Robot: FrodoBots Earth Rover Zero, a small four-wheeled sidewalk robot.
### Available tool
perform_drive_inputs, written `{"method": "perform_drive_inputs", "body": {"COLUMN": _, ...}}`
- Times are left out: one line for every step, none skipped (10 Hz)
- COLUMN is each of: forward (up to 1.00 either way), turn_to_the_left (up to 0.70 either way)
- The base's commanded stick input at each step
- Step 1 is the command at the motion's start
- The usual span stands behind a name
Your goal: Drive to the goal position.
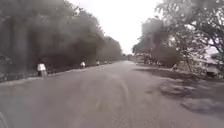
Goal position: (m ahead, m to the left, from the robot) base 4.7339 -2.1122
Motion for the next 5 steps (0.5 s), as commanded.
{"method": "perform_drive_inputs", "body": {"forward": 0.7, "turn_to_the_left": -0.21}}
{"method": "perform_drive_inputs", "body": {"forward": 0.7, "turn_to_the_left": -0.18}}
{"method": "perform_drive_inputs", "body": {"forward": 0.7, "turn_to_the_left": -0.15}}
{"method": "perform_drive_inputs", "body": {"forward": 0.7, "turn_to_the_left": -0.12}}
{"method": "perform_drive_inputs", "body": {"forward": 0.7, "turn_to_the_left": -0.09}}
